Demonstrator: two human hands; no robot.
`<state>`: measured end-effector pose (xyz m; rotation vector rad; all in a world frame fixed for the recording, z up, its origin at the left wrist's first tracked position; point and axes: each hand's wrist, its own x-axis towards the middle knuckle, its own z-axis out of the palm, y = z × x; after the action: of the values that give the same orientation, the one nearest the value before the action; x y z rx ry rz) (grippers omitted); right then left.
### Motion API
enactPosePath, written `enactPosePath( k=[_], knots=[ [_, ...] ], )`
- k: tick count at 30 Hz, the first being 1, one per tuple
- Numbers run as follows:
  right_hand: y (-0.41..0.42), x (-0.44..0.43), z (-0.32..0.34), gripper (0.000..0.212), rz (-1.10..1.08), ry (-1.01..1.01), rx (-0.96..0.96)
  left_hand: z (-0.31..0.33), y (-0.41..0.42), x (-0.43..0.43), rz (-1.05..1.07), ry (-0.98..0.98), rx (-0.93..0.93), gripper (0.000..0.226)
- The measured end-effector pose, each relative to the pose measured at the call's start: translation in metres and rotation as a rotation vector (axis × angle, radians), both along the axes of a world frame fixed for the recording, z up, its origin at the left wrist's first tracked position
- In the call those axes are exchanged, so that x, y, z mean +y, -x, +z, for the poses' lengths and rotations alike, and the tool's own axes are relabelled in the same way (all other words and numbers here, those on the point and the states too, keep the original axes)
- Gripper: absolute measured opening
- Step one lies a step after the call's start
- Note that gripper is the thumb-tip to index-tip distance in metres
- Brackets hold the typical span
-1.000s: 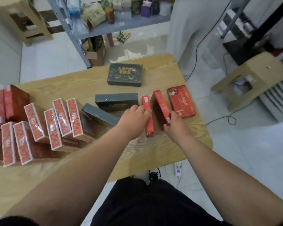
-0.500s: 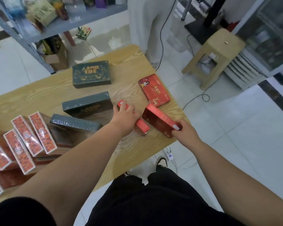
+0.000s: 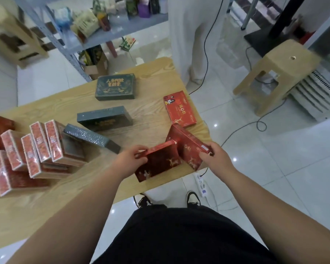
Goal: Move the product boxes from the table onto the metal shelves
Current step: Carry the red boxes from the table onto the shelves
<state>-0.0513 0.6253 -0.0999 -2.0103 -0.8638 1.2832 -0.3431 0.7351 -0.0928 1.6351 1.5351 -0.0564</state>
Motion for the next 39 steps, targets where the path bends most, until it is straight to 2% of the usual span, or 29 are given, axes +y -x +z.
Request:
enactPosePath(
  k=[6, 10, 12, 16, 21, 27, 31, 39],
  knots=[
    [-0.008, 0.013, 0.001, 0.023, 0.133, -0.047, 0.126, 0.017, 0.021, -0.070, 0.702, 0.140, -0.464, 0.011],
    [0.003, 0.025, 0.005, 0.030, 0.185, -0.023, 0.183, 0.023, 0.041, -0.116, 0.941, 0.092, -0.587, 0.012],
    [0.013, 0.030, 0.008, 0.042, 0.211, 0.004, 0.162, 0.024, 0.058, -0.136, 1.017, 0.061, -0.594, 0.009],
    [0.045, 0.038, 0.018, 0.049, 0.306, 0.002, 0.145, 0.032, 0.094, -0.180, 1.110, 0.065, -0.634, 0.021],
    [0.107, 0.041, 0.034, 0.042, 0.480, -0.003, 0.120, 0.044, 0.134, -0.236, 1.286, 0.029, -0.613, 0.016],
    [0.224, 0.017, 0.048, 0.046, 0.789, 0.015, 0.025, 0.047, 0.194, -0.328, 1.540, -0.052, -0.644, 0.028],
    [0.310, -0.016, 0.052, 0.040, 0.962, -0.029, 0.005, 0.038, 0.238, -0.402, 1.710, -0.147, -0.630, 0.017],
    [0.482, -0.102, 0.061, 0.033, 1.347, -0.135, -0.008, 0.040, 0.301, -0.543, 2.056, -0.339, -0.544, 0.010]
  ],
)
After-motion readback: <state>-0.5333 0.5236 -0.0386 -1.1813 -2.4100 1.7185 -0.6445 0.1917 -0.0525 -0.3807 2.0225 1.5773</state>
